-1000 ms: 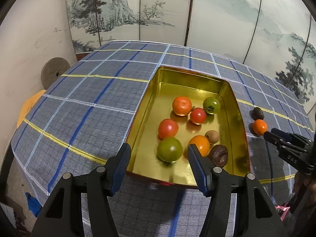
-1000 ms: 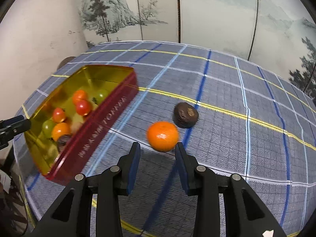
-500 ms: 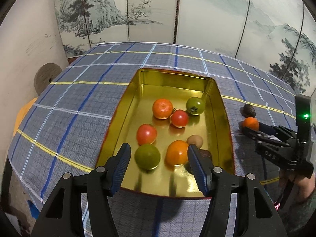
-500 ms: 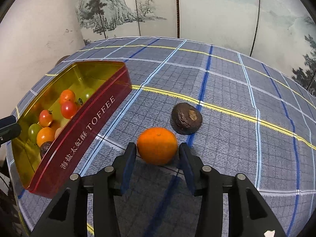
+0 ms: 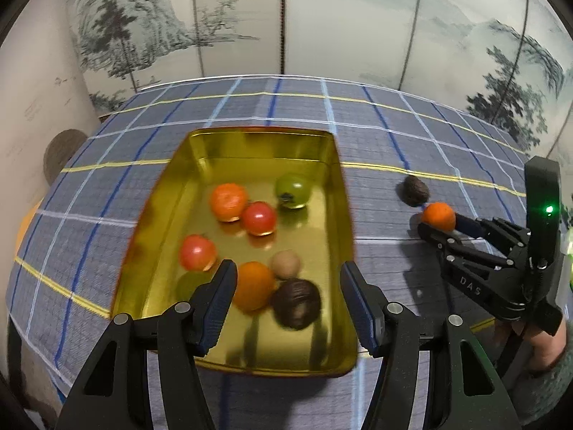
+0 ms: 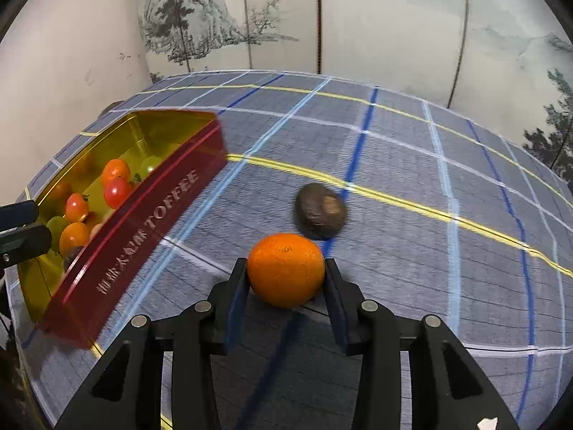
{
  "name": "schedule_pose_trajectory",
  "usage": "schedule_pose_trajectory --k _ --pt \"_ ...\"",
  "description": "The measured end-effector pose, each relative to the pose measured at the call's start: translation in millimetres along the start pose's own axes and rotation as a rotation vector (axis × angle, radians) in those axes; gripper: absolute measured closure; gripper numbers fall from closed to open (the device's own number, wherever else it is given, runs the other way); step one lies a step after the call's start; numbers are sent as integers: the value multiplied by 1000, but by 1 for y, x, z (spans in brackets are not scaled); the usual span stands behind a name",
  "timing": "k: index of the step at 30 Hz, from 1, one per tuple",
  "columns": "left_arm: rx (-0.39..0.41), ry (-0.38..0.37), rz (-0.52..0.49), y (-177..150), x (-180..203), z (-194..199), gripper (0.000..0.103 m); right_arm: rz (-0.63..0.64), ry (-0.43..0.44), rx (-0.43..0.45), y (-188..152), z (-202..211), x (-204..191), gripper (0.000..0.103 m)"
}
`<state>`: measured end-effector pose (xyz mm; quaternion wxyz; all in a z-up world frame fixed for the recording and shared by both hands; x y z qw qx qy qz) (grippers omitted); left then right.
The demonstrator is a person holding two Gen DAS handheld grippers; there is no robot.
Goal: Organize fruits
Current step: 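Move the right tool back and grasp the orange mandarin, then grasp the dark brown round fruit with the left tool while the right tool holds the mandarin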
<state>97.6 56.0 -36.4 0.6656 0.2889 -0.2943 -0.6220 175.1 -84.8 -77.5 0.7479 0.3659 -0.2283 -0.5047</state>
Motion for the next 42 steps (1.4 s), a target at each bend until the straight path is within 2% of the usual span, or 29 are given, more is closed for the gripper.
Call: schedule_pose_trajectory --k 11,19,26,42 --pt "-2 -91 -68 16 72 -23 42 -39 -143 8 -12 23 83 66" --pt "-21 -113 -74 26 100 -48 42 -53 -205 -9 -21 29 128 66" --pt "-38 -128 -74 32 116 -67 42 -92 -213 -30 -25 29 143 65" --pt "-64 -159 -90 43 141 -105 42 -113 -200 -44 -28 28 146 65"
Point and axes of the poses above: each gripper's, at about its wrist camera, not at the fingertips, and z roughly against the way its jaws point, x to its right, y to its top, the point moved 5 cm from there along -z, roughly the way its jaws point, and after that the axes turned 11 degrees about x, right-handed, at the moved point
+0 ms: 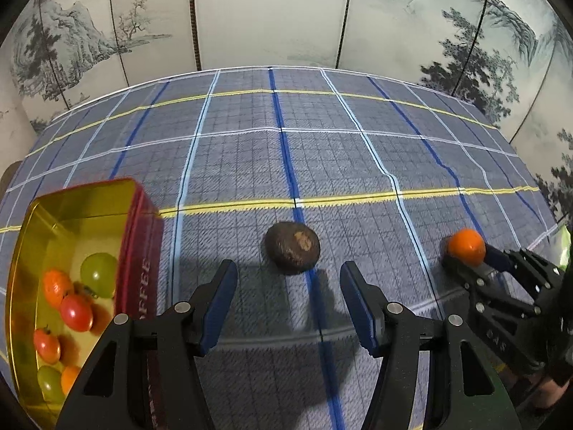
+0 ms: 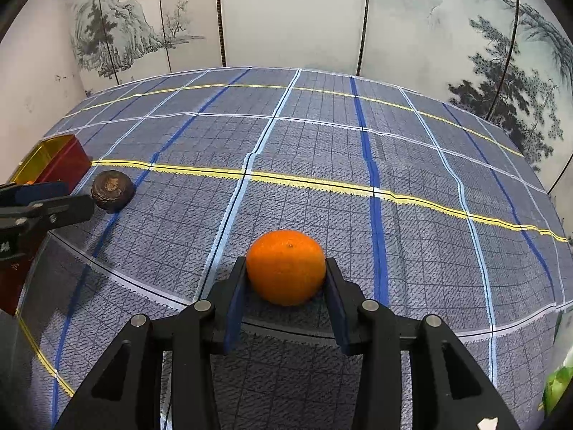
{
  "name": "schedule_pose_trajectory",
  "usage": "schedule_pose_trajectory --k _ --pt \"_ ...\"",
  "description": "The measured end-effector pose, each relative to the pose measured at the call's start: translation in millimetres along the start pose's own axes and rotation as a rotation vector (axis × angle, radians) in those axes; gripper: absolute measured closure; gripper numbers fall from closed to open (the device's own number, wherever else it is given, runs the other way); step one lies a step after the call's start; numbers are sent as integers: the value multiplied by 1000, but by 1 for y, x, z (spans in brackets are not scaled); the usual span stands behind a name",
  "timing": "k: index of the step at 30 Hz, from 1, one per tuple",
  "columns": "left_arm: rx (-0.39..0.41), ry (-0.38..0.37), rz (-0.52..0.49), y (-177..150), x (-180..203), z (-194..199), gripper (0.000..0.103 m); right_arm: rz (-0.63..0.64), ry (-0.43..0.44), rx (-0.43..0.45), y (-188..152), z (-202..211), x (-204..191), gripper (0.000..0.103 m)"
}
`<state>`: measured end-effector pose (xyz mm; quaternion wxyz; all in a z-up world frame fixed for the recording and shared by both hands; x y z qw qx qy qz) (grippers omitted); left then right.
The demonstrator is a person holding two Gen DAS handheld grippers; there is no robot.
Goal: Organize fruits
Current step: 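Grasp the dark brown round fruit with the left tool while the right tool holds the mandarin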
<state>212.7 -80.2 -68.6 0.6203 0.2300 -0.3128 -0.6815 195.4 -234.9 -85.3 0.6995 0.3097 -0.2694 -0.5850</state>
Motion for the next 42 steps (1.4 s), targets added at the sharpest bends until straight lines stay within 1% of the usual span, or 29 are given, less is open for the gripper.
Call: schedule_pose_trajectory --k 9,12,14,18,20,24,31,42 --pt "-17 -3 -9 1 3 -18 44 -2 4 -1 0 0 -1 64" --pt "-18 2 -13 1 3 -22 47 -3 4 -1 0 -1 -1 64" --pt "-21 6 -14 2 1 -25 53 -2 4 -1 0 -1 -1 64" --pt "-17 8 -15 2 0 -29 57 -2 4 -1 0 -1 -1 64" --pt "-17 -6 -14 1 2 -29 63 -2 4 -1 0 -1 -1 64" --pt "-10 1 -26 -1 3 -27 64 -2 4 -1 0 -1 0 64" --pt "-18 1 -19 -10 0 -16 64 -3 4 -1 0 -1 0 64" --pt "-11 5 3 -26 -8 15 64 -3 4 -1 0 -1 0 64"
Point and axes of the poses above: each gripper's, at about its wrist camera, not at the fingertips, and z roughly against the way its jaws point, x to its right, y to its top, the point moved 5 cm from there along -z, roughly the way its jaws point, and after that the axes turned 11 degrees about x, right-handed, at the moved point
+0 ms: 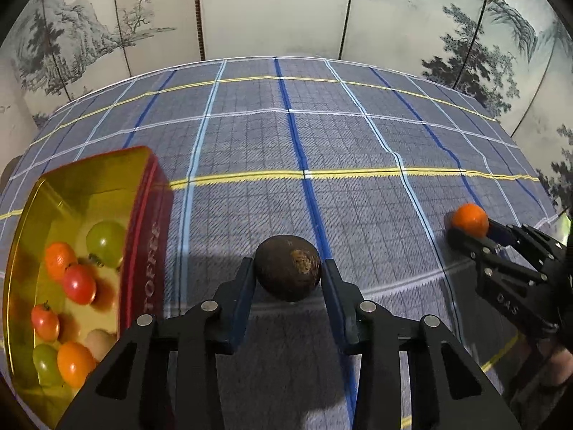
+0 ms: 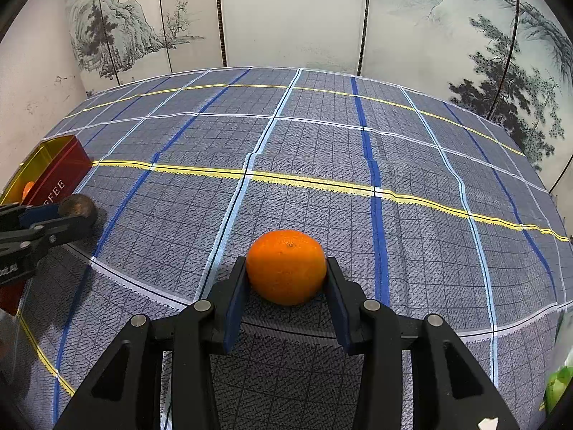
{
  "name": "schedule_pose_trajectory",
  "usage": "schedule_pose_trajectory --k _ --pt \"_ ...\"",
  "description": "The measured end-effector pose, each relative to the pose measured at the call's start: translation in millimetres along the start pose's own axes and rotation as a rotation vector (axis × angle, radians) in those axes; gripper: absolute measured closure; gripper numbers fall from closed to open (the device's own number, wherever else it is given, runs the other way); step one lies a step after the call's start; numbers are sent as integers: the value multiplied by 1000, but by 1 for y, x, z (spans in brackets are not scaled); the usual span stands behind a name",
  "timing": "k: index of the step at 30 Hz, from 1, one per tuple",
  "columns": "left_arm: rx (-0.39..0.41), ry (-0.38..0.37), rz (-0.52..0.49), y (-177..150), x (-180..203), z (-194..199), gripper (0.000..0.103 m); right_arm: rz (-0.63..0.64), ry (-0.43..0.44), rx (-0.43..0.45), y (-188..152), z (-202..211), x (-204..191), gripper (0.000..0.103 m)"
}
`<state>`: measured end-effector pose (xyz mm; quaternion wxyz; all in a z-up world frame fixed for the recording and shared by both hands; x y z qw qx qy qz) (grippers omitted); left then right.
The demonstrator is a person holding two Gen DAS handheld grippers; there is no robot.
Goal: Organize fruits
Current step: 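Grasp the dark brown round fruit with the left tool while the right tool holds the mandarin, then carry the dark brown fruit into the gold tin and open the left tool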
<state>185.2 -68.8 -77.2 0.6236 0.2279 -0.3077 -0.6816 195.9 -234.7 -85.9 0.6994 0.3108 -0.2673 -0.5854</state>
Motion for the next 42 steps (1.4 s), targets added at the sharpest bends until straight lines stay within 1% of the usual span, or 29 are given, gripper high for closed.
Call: schedule_pose_trajectory --k 13,20,25,33,38,42 --pt "36 18 15 -3 -7 39 64 0 0 0 0 0 0 64" --pt "80 46 29 1 -20 62 64 0 0 0 0 0 0 64" --pt "97 63 44 4 -34 72 64 0 0 0 0 0 0 64" --pt "106 98 75 8 -69 88 64 0 0 0 0 0 0 64" --pt "109 134 99 8 -110 99 64 0 0 0 0 0 0 64" --pt "96 168 127 4 -143 102 64 0 0 0 0 0 0 64"
Point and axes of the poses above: each gripper's, at about its wrist camera, not at the fingertips, and z roughly against the way its jaws point, x to its right, y to its top, the point moved 5 cm from there along -z, roughly the way its jaws point, and after that the axes turned 11 degrees about x, right-handed, at the moved point
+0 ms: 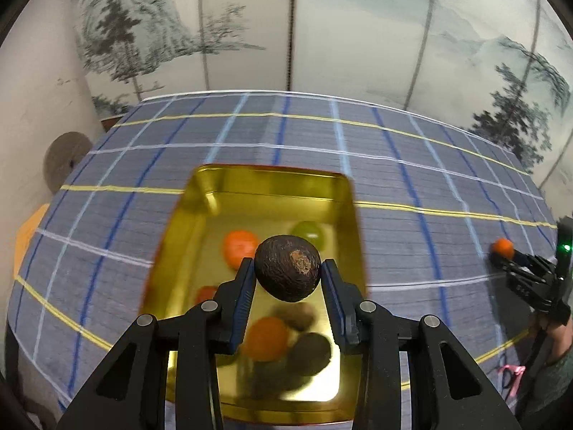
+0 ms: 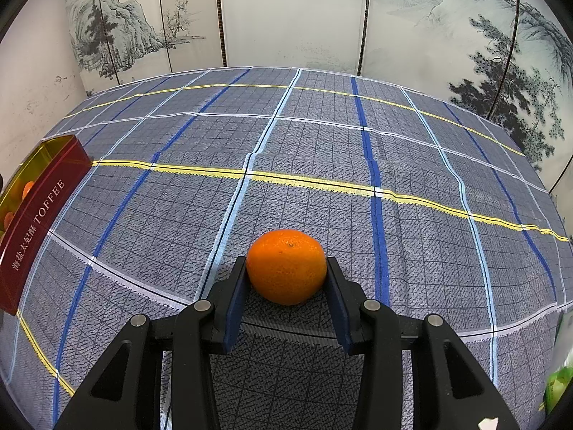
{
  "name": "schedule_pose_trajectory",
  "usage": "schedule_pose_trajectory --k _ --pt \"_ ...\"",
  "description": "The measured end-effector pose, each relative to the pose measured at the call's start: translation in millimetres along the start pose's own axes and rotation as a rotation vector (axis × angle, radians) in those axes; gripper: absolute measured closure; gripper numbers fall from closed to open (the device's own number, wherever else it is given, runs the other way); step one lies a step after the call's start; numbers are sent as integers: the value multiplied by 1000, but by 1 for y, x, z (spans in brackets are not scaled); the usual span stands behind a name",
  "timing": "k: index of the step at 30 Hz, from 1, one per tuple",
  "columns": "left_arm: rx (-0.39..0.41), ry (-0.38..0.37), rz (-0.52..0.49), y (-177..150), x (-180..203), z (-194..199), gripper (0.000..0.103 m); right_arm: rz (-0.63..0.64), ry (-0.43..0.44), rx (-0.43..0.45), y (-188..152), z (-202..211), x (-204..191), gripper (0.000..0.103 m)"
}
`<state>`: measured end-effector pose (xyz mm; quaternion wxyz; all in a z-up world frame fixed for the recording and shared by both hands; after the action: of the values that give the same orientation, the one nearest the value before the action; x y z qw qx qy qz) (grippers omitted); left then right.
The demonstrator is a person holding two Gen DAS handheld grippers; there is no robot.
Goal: Organize fruits
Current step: 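Carry the dark brown fruit into the gold tin and open the left tool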
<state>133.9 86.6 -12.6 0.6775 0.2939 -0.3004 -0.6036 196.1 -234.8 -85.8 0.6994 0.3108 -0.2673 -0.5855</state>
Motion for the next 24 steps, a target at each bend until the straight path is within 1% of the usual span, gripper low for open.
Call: schedule_pose_trajectory --k 3,6,13,24 --pt "-23 6 31 -4 -21 -3 64 0 0 0 0 0 0 64" --pt "-40 10 44 -10 -30 -5 64 0 0 0 0 0 0 64" --pt "-79 -5 21 -27 -29 -16 64 0 0 0 0 0 0 64" --pt "-107 15 2 -37 -31 -27 64 0 0 0 0 0 0 64"
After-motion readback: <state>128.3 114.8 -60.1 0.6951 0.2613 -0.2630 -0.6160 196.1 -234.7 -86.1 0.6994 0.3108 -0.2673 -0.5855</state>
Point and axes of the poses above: each gripper's, at about its wrist camera, not at the fingertips, and z roughly against the way its jaws point, x to its right, y to its top, the point moved 5 cm from there along -z, roughly the way its jaws point, and after that the axes turned 11 degrees about x, right-handed, at the moved point
